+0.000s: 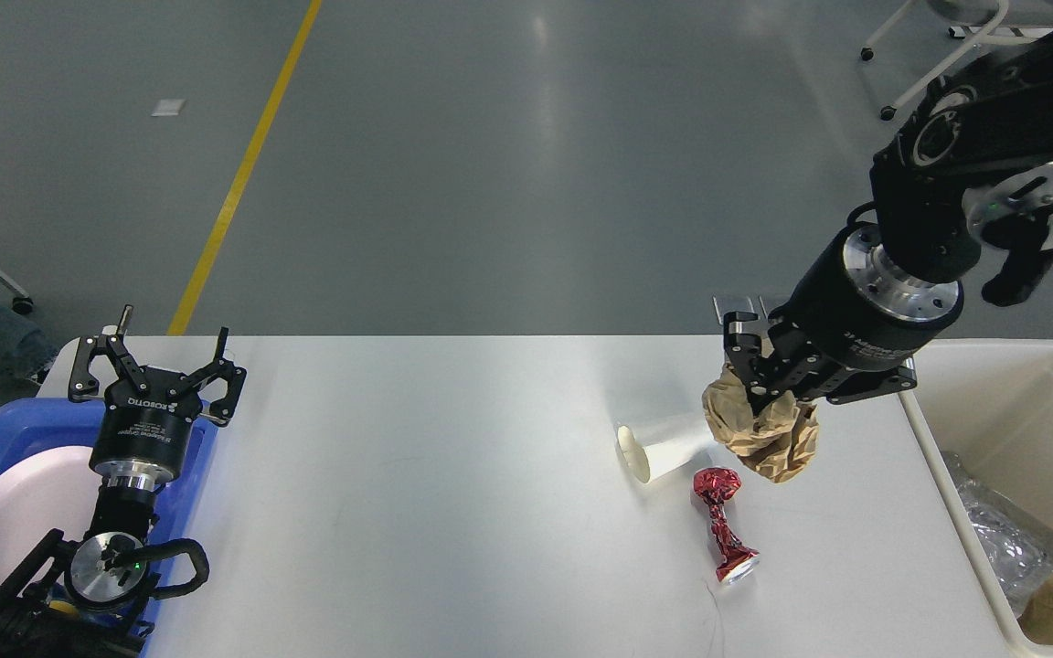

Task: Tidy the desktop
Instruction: 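Carry the brown paper into the white bin and release it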

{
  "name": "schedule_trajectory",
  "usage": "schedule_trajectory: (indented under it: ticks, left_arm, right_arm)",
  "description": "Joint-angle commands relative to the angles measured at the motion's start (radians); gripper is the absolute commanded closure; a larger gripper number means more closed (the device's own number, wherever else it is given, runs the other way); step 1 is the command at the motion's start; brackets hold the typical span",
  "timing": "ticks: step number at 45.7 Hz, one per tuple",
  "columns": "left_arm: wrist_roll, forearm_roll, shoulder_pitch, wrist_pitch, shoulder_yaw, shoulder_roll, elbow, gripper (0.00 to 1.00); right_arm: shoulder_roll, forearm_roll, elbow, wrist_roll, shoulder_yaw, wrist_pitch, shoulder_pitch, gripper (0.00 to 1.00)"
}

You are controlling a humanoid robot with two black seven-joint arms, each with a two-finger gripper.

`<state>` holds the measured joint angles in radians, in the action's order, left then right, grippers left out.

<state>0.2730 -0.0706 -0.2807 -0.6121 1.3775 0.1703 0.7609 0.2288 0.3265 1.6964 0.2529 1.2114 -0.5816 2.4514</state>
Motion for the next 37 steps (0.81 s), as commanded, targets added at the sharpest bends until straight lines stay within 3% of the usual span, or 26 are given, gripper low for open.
schedule_trajectory:
  ticks: [1,11,22,33,34,37]
  left_arm:
    - [0.000,0.000,0.000,0.000,0.000,0.000,0.000,0.04]
    - [0.000,0.000,0.000,0.000,0.000,0.000,0.000,0.04]
    - [0.000,0.000,0.000,0.000,0.000,0.000,0.000,0.04]
    - [0.000,0.000,0.000,0.000,0.000,0.000,0.000,0.04]
    - [0.000,0.000,0.000,0.000,0.000,0.000,0.000,0.04]
    - [0.000,0.000,0.000,0.000,0.000,0.000,0.000,0.04]
  right_arm:
    - [0.059,-0.006,-0.046,0.000,0.118,0.031,-0.044,1.00]
    - [0.280,-0.061,-0.256,0.000,0.195,0.077,-0.274,1.00]
    - [0.487,-0.176,-0.647,-0.006,0.074,0.085,-0.661,1.00]
    - [0.495,-0.264,-1.142,-0.024,-0.288,0.100,-1.253,1.00]
    - [0.468,-0.264,-1.234,-0.030,-0.355,0.133,-1.357,1.00]
    - [0.410,-0.264,-1.316,-0.038,-0.404,0.202,-1.466,1.00]
